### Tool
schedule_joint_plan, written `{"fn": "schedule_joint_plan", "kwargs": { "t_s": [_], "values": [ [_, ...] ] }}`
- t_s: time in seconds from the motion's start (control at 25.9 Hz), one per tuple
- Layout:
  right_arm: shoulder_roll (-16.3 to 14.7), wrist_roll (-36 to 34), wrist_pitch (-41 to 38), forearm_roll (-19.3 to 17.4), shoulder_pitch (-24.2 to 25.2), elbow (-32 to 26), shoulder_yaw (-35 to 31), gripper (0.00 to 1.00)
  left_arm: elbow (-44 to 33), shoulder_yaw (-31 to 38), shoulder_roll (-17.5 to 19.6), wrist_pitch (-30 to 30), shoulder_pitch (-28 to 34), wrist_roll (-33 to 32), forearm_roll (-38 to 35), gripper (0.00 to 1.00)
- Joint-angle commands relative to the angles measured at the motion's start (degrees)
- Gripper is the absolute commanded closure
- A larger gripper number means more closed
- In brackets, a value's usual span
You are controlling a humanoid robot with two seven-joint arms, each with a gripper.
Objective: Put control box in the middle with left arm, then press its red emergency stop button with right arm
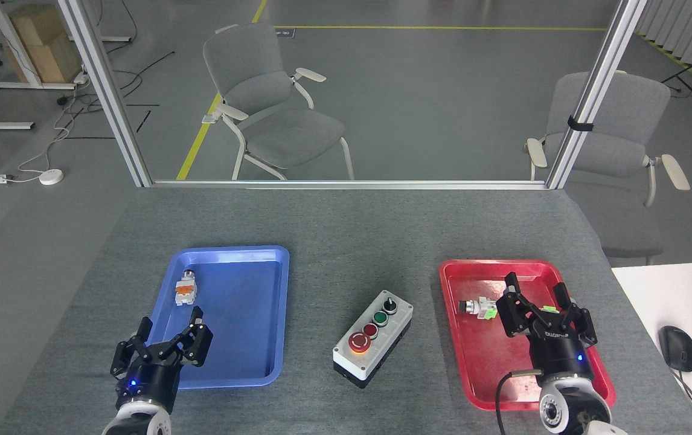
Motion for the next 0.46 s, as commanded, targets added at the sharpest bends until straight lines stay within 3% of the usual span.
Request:
{"fn": "schedule_joint_plan", "kwargs": {
  "t_s": [0.0, 0.08, 0.42],
  "values": [
    [1.71, 0.05, -0.18, 2.85, 6.09, -4.37, -0.38, 0.02, 0.0, -0.02, -0.03, 0.04, 0.0, 0.08, 0.05, 0.01],
    [2.5, 0.05, -0.18, 4.26, 6.88, -4.72, -0.47, 0.02, 0.0, -0.02, -0.03, 0.04, 0.0, 0.08, 0.05, 0.01],
    [1.53, -0.57, -0.88, 3.82, 6.09, -4.37, -1.88, 0.01, 0.0, -0.02, -0.03, 0.04, 0.0, 0.08, 0.05, 0.01]
  ]
}}
